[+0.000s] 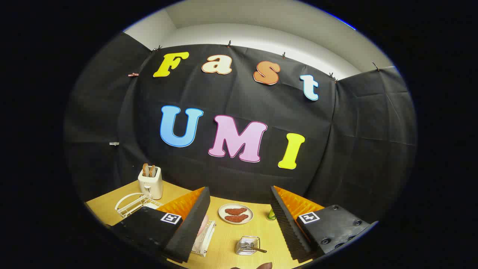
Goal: Take the plate from the dish rack, then take the spoon from the basket and place it into the plate.
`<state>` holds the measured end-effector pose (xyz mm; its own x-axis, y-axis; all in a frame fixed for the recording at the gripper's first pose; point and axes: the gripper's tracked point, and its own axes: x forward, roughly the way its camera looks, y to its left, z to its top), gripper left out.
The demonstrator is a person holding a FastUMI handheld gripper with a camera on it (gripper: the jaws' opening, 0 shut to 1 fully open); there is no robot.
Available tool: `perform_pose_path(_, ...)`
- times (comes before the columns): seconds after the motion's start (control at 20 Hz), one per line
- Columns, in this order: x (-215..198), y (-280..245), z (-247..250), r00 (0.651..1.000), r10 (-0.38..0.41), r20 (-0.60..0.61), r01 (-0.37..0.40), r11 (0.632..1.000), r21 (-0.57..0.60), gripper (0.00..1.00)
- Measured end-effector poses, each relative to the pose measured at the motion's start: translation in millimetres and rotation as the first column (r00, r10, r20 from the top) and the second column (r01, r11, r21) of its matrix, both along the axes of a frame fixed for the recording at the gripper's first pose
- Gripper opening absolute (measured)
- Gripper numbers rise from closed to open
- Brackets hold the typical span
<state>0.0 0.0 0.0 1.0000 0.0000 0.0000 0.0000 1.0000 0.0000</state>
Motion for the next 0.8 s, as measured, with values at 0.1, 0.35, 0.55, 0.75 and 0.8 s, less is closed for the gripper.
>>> perform_pose_path(0.1,2,2,-2,1.000,0.004,-0.010,-0.004,1.000,-0.003,0.98)
perform_pose_path(0.35,4,0,-2,1.000,-0.006,-0.013,0.006,1.000,-0.004,0.98)
perform_pose_path(0.55,2,0,-9,0.999,-0.016,-0.033,0.016,1.000,0.012,0.98)
perform_pose_path(0.75,0,4,-11,0.999,-0.012,-0.039,0.013,1.000,0.027,0.98)
perform_pose_path(0.8,0,6,-12,0.999,-0.010,-0.041,0.011,1.000,0.029,0.98)
